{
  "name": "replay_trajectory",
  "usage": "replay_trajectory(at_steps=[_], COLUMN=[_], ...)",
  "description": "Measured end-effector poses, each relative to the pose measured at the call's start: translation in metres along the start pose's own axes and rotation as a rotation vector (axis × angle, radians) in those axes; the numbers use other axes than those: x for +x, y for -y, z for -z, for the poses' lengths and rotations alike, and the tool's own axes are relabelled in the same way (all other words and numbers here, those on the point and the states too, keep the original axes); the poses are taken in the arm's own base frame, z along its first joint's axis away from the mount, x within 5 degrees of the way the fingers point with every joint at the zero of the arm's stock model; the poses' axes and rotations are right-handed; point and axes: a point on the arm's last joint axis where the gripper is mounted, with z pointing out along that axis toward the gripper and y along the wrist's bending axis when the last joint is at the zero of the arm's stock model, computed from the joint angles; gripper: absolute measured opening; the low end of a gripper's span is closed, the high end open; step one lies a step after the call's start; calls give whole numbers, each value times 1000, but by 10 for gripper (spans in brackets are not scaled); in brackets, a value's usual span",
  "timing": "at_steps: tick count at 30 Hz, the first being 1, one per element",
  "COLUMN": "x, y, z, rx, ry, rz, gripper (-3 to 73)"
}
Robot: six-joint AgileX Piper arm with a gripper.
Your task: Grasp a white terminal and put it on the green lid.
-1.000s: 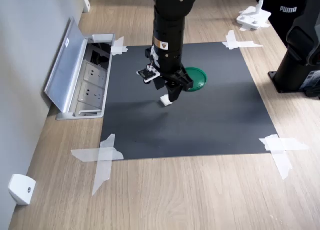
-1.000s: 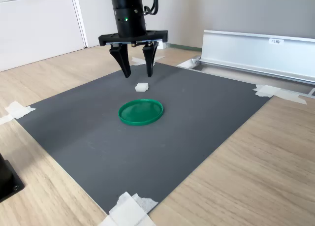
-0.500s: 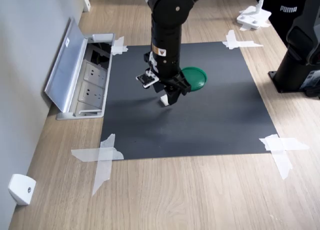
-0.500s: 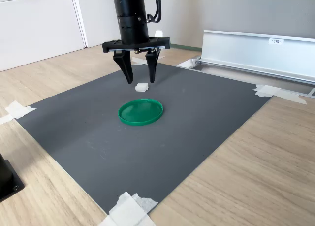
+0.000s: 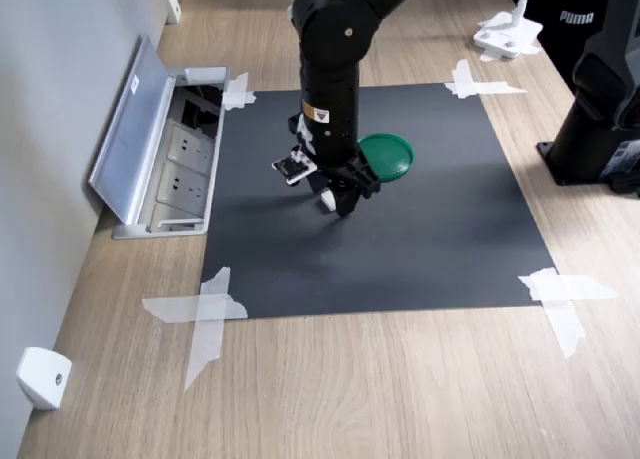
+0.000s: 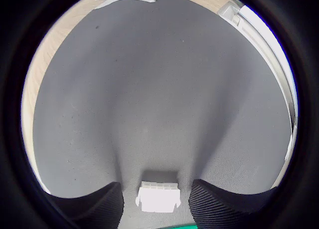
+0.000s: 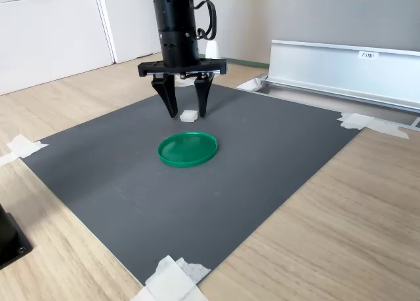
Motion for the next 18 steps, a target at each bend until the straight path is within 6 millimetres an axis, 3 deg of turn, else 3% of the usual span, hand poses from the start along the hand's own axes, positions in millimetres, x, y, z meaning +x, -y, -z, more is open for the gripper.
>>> replay_trajectory(at_steps=[18], x=[0], y=[0], z=[0], rx=[-1], ry=[0], rz=[-12], gripper=[498])
